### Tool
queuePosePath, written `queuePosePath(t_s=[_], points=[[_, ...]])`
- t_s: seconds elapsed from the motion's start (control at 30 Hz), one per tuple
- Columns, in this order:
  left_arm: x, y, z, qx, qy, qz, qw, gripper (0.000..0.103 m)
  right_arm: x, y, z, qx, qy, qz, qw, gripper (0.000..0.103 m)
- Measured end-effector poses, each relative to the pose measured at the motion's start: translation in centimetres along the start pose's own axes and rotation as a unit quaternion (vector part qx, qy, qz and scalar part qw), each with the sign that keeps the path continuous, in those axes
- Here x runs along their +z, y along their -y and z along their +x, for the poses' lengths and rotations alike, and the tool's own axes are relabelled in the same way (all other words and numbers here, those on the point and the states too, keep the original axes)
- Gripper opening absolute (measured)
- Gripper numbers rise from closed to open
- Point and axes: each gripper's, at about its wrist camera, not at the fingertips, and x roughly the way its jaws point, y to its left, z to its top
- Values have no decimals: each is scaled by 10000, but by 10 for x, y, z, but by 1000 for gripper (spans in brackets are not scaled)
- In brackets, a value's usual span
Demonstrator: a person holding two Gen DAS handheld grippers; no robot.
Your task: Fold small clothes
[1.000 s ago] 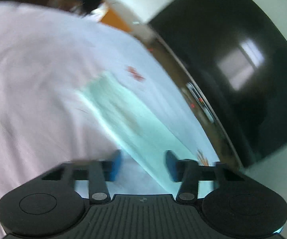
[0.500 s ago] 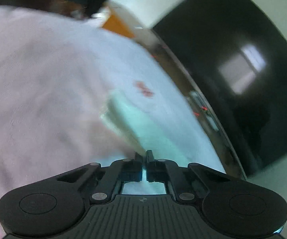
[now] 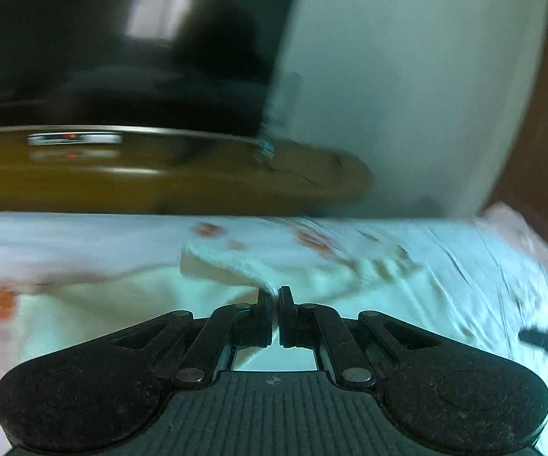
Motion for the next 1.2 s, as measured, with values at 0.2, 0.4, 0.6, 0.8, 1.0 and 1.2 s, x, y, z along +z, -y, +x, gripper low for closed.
queuePosePath(t_s=[0.2,0.4,0.6,0.8,1.0,1.2], points=[[-22,86,83,-515,-750,131,9958,4,12,29,-6,106,99,281,9995,31],[-49,111,44,-512,-516,215,9971,70,14,40,-6,794,-38,579,9952,37],[-70,33,-35,751,-28,-19,9972,69,8,20,24,1706,-541,1078,9779,35],[-94,-39,-68,1484,-54,-601,9871,69,-2,-9,86,2201,-1247,1917,9483,35],[-107,-68,-63,1358,-222,-1071,9847,69,-2,-37,116,2034,-1438,1996,9477,13],[-101,-68,-36,1421,-111,-1123,9834,69,25,-54,92,2003,-791,1246,9686,8]])
